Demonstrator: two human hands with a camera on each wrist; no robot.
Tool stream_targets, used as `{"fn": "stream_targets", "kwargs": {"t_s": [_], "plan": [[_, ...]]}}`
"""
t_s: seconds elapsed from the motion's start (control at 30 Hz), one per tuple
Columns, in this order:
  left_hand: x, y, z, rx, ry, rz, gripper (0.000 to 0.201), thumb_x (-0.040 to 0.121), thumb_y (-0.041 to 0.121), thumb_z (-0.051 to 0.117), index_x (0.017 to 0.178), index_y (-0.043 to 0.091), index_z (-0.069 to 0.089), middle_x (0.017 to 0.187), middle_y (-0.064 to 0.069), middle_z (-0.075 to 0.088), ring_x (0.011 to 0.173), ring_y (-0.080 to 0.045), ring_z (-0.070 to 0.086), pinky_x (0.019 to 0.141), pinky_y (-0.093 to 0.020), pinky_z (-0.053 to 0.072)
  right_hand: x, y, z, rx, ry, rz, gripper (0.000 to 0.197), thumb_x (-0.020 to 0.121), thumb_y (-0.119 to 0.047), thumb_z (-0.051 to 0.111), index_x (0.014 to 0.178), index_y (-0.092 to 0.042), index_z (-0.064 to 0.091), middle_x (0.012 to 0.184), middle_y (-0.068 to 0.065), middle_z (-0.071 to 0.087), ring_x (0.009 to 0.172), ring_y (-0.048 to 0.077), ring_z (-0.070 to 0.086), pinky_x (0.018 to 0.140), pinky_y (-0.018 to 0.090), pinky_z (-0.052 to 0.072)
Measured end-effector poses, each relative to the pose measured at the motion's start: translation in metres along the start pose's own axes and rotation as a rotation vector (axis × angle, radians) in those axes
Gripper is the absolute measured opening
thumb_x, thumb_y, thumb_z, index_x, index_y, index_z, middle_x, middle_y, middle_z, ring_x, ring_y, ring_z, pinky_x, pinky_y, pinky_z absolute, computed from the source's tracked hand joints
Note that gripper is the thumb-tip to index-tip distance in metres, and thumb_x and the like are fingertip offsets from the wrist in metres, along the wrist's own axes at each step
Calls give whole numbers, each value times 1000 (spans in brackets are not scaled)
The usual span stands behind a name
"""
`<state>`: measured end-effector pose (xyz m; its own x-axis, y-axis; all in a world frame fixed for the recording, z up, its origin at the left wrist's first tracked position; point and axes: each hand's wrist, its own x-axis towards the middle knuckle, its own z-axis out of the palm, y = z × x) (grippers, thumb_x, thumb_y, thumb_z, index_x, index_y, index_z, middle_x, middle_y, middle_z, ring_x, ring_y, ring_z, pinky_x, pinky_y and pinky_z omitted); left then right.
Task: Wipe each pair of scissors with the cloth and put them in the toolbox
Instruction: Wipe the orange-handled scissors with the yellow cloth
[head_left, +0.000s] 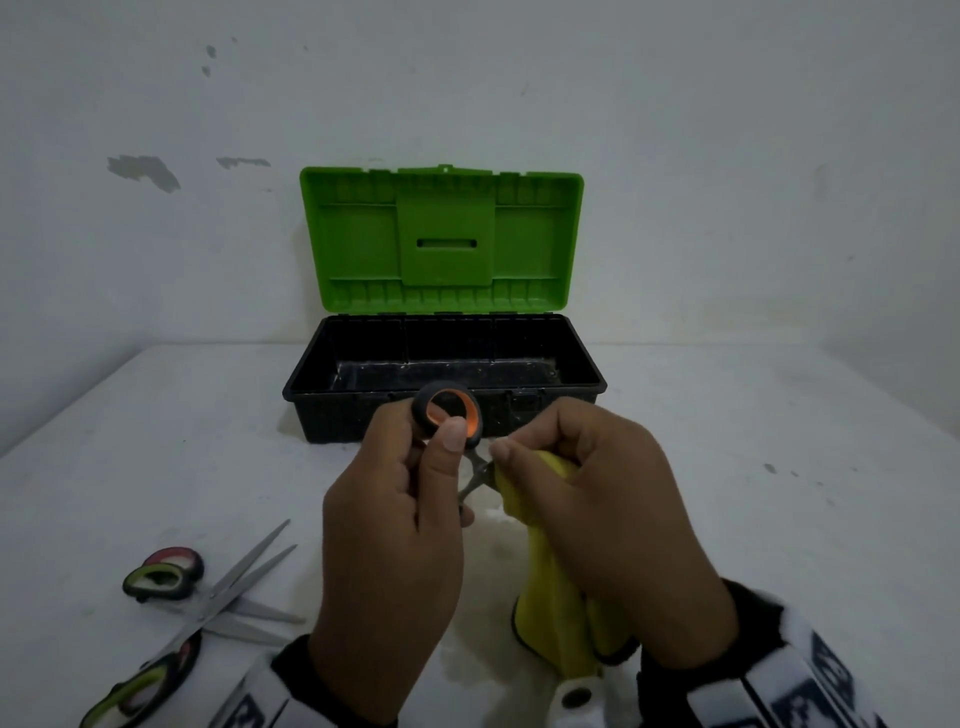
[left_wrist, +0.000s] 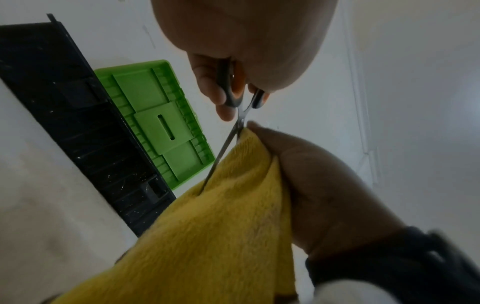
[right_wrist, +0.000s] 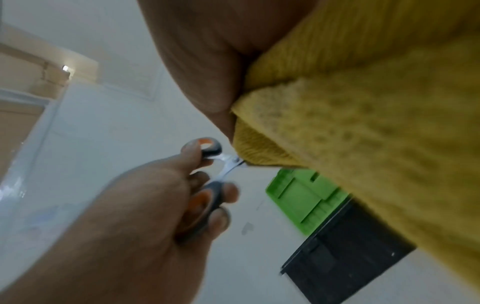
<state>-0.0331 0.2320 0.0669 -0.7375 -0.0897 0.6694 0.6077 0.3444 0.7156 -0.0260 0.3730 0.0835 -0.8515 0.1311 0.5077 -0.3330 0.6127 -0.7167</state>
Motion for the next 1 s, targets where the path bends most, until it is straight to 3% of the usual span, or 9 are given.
{"fn": "stream_targets", "kwargs": {"t_s": [0.17,0.27,0.33,0.43,0.53,0.67,0.83,0.9,1.0], "plan": [[0,4,0,16,27,46,14,96,45,41,95,34,50,78,10,62,52,0,64,44,-16,47,-5,1,-2,0,81,-107,8,86,-32,71,79,-29,67,72,-18,65,75,0,62,61,6,43],[0,6,0,17,21,72,13,96,44,41,95,34,51,81,11,62,53,0,64,45,-19,49,-10,-6,1,-36,25,-194,4,86,-31,67,85,-29,69,73,-18,66,70,2,62,61,14,48],[-1,6,0,20,19,83,13,96,42,42,96,34,52,79,11,63,54,-1,64,45,-20,50,-8,-5,2,-9,16,-168,4,88,-28,70,84,-27,70,72,-17,66,70,3,63,61,14,49],[-4,3,0,47,5,120,11,97,41,43,99,37,52,74,10,61,56,-3,63,46,-24,51,0,3,0,-27,16,-77,9,86,-28,70,78,-27,69,70,-16,65,73,1,62,62,6,44],[-6,1,-1,77,5,139,8,97,44,41,100,44,48,80,10,60,56,-6,62,45,-32,52,9,10,0,-91,15,1,13,85,-31,70,73,-28,67,70,-16,65,73,-1,60,60,5,39],[-8,-2,-3,76,13,121,8,96,41,43,99,40,50,75,10,62,58,0,64,46,-23,53,22,20,-3,-125,44,69,16,84,-32,70,70,-26,66,68,-15,64,68,-2,59,58,12,40],[-6,-3,-5,-9,48,-60,23,98,47,41,88,29,52,64,2,60,49,-5,64,42,-17,46,40,41,-13,-175,119,122,15,84,-30,70,71,-24,67,69,-13,64,70,1,59,60,21,40],[-2,-2,-6,-94,57,-201,28,98,46,40,90,25,56,58,-7,55,45,-10,63,40,-21,46,40,43,-19,-161,168,113,14,86,-30,70,73,-26,65,71,-13,65,72,1,60,59,14,40],[6,-5,-6,-294,69,-465,22,98,40,42,92,28,59,65,-25,51,43,-18,61,36,-29,44,27,28,-26,-64,168,17,9,86,-30,71,80,-28,65,75,-16,67,76,-3,62,59,4,41]]}}
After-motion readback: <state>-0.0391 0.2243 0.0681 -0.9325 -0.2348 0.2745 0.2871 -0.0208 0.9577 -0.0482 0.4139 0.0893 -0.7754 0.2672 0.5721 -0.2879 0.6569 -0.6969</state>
